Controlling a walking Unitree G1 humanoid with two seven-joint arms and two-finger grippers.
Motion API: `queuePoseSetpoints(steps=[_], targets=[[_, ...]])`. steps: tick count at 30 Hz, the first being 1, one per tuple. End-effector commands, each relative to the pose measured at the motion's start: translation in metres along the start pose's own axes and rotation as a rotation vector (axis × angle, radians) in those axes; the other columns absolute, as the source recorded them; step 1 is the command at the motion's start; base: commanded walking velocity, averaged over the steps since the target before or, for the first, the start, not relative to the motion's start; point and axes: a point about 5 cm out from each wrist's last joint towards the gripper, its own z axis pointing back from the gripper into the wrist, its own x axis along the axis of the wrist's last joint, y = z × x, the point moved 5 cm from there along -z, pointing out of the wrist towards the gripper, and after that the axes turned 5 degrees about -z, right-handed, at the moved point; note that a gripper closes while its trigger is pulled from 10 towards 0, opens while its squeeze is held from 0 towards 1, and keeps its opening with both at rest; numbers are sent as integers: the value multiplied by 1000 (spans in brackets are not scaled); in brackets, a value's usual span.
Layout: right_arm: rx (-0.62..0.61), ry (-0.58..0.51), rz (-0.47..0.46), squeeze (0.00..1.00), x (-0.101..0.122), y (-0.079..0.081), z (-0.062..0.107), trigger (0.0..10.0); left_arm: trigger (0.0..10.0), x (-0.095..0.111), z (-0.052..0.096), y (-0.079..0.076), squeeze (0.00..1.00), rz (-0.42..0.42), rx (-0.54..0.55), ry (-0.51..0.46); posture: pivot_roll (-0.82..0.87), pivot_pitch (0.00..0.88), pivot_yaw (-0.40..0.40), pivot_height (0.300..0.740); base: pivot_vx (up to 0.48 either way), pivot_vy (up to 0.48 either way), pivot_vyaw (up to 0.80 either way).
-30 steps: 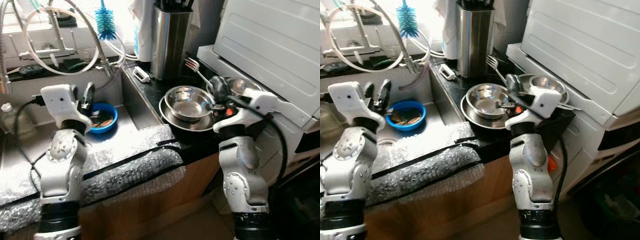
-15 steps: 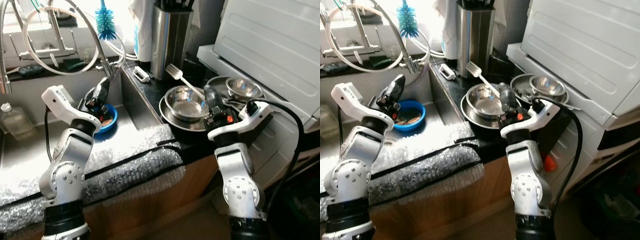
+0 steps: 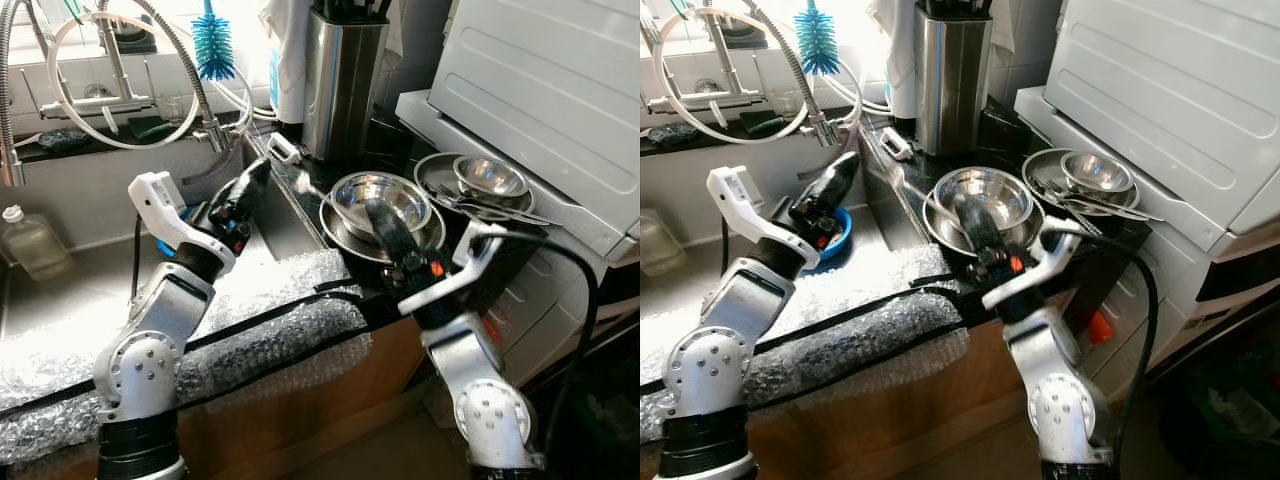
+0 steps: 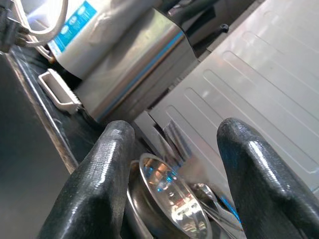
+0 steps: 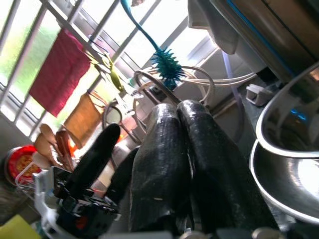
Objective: Kitchen organization
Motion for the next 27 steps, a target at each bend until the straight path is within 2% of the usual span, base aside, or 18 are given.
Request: queuePoseSetpoints(steps=[1,16,21,27], targets=[[59,-81,-78,0,9,15,-6,10000,10000,2,0,-12,0,5,-51,0,-42,0,-91,740,0,0,0],[86,-169,-257,0,21,16,-1,10000,10000,-1,4,-15,0,22,-65,18,-40,0,-94,740,0,0,0],[102,-124,-240,0,19,19,2,10000,10000,0,8,-13,0,1,-72,35,-38,0,-99,740,0,0,0],[106,-99,-231,0,29,16,6,10000,10000,2,13,-6,0,-35,-68,62,-38,0,-101,740,0,0,0]])
